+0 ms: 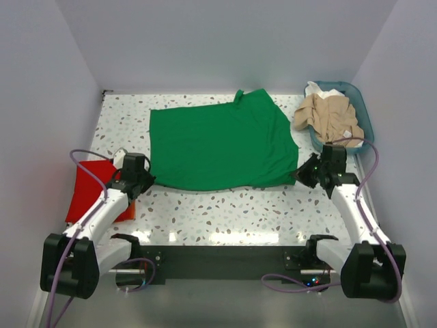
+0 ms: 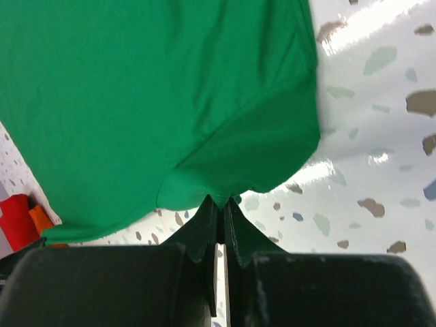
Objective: Fold and stack the t-shirts
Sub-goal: Fold the tshirt
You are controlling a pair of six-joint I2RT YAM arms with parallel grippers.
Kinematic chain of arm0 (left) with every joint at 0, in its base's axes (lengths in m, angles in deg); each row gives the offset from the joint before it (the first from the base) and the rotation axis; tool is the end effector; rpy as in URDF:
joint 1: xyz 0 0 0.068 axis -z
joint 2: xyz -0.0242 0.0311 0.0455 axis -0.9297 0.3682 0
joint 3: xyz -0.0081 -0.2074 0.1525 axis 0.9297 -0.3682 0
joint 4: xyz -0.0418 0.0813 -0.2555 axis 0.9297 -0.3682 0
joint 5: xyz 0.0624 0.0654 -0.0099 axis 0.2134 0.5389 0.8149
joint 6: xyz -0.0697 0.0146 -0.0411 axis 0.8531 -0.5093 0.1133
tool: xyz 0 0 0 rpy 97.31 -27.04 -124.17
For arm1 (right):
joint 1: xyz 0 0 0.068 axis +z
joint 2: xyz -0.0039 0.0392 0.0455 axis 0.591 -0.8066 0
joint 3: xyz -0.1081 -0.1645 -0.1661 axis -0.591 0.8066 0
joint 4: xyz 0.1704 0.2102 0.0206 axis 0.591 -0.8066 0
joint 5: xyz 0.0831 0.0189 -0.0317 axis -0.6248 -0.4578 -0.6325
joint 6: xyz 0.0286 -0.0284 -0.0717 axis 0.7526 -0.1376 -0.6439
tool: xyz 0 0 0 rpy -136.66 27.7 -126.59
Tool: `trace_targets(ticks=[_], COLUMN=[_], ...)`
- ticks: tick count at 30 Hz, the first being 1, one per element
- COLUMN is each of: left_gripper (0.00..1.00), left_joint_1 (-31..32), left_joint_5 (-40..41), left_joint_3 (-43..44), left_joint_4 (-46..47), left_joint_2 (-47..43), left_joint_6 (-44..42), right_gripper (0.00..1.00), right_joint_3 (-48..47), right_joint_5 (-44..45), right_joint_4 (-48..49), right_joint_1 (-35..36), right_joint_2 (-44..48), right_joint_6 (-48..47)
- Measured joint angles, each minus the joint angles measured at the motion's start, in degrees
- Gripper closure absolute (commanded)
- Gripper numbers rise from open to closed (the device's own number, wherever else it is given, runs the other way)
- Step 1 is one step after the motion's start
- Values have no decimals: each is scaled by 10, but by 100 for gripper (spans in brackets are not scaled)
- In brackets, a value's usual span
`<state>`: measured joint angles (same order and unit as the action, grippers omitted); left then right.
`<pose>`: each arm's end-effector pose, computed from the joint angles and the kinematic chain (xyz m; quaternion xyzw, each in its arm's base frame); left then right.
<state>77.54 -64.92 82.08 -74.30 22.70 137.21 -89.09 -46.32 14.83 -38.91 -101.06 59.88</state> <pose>0.2400 -0.0213 0.1409 -0.4004 0.8447 -0.0827 0.3455 0.2496 0.0040 0.1855 0.3128 0.8743 0.2150 0.3027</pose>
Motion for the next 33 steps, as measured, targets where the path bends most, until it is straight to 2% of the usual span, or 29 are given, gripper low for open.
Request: trace_targets(ticks=[7,15,22,27,33], left_gripper=[100,100,100,100,100], left_joint_1=[0,-1,-21,-42,-51], left_joint_5=[4,12,14,12,-1], left_joint_3=[59,142,193,210,234], left_joint_4=[12,14,12,12,13], left_joint_2=[97,190,245,269,295], left_joint_6=[0,0,0,0,-3], right_gripper=[100,100,100,100,100], right_joint_3=[-79,-199,-291,-328,-349], right_joint_5=[-17,-27,-36,-34,-28], right_joint_4=[35,54,65,66,65], right_joint_1=[0,4,16,39,56], right_joint_2=[-132,-229,-315,-371,-394], right_joint_6=[-19,-29,-31,-32,-31])
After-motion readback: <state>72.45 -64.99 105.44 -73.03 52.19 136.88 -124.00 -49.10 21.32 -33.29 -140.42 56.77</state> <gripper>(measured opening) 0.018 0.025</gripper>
